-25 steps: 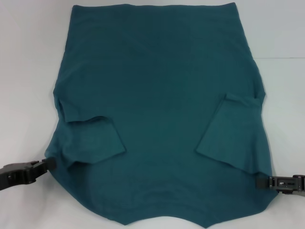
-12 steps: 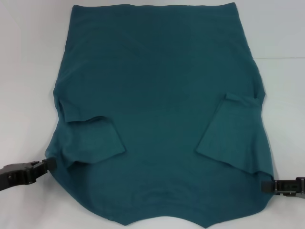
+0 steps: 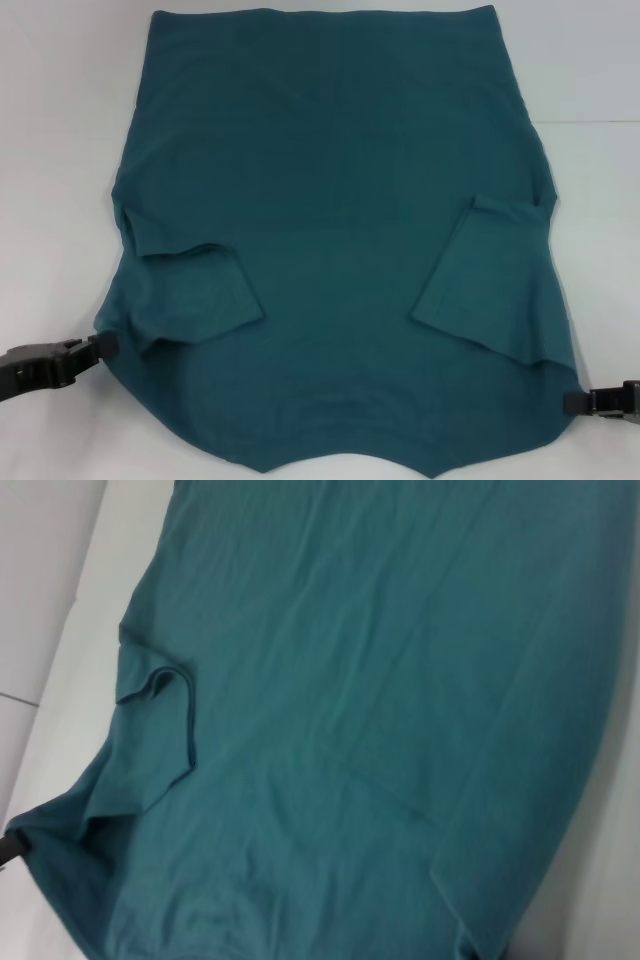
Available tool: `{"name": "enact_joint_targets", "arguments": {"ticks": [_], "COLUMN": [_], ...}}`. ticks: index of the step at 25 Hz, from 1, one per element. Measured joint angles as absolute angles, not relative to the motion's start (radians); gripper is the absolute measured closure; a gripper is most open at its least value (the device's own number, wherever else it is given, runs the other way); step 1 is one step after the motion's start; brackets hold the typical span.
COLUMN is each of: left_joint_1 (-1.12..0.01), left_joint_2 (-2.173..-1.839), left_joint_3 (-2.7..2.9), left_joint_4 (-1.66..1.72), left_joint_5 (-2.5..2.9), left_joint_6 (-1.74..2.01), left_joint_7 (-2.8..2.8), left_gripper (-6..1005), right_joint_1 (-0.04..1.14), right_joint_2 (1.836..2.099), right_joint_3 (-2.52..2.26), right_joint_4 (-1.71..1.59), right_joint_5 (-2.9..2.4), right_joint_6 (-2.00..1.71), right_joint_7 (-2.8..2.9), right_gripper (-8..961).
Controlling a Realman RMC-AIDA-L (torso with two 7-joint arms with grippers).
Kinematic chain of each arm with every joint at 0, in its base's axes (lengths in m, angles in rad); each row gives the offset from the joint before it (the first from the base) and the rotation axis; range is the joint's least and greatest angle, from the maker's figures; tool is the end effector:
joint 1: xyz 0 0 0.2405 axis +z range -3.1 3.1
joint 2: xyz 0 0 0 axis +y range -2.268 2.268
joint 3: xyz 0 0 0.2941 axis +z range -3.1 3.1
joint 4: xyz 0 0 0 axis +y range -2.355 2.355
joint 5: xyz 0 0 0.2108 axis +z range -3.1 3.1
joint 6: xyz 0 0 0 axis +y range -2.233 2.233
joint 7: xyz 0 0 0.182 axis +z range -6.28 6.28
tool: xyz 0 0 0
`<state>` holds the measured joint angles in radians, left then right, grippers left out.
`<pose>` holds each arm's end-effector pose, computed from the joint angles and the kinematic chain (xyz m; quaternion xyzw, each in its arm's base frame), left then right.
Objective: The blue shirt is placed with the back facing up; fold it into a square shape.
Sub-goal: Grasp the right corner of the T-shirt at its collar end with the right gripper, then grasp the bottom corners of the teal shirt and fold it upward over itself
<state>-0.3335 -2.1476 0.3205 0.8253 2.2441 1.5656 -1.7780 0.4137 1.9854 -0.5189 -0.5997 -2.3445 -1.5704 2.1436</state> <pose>-0.3758 0.2993 -0.0187 -0.7976 -0.5095 -0.2411 0.2146 0.3850 0.3001 -0.0250 -0.7456 0.6443 0.1499 0.0808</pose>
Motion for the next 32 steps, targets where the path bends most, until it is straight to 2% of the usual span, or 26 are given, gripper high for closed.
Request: {"name": "enact_joint_targets", "arguments": {"ticks": [1, 6, 17, 25, 32], "left_joint_1": [-0.333, -0.328, -0.295, -0.247, -0.21], "left_joint_2": [-2.148, -2.147, -2.132, -2.137, -2.138], "left_joint_3": [0.321, 0.32, 0.267, 0.224, 0.218], "left_joint_4": [0.825, 0.827, 0.862, 0.905, 0.92], "left_joint_5": [2.244, 2.244, 2.257, 2.257, 2.257], "left_joint_6": [1.566, 1.571, 1.711, 1.793, 1.855], "left_joint_7": [-1.778, -1.778, -1.78, -1.779, -1.778], "left_gripper": [983, 983, 982, 982, 983], "right_joint_1": [0.409, 0.387, 0.362, 0.325, 0.281], "right_joint_2": [1.985, 1.986, 1.993, 1.994, 1.981], "right_joint_3": [-0.518, -0.473, -0.353, -0.291, -0.275], "right_joint_4": [-0.6, -0.598, -0.595, -0.595, -0.602], "right_joint_5": [-2.344, -2.339, -2.338, -2.337, -2.34], "right_joint_6": [-1.567, -1.563, -1.606, -1.664, -1.738], "right_joint_7": [2.14, 2.094, 1.963, 1.854, 1.777], "right_gripper": [816, 897, 896, 897, 897]}}
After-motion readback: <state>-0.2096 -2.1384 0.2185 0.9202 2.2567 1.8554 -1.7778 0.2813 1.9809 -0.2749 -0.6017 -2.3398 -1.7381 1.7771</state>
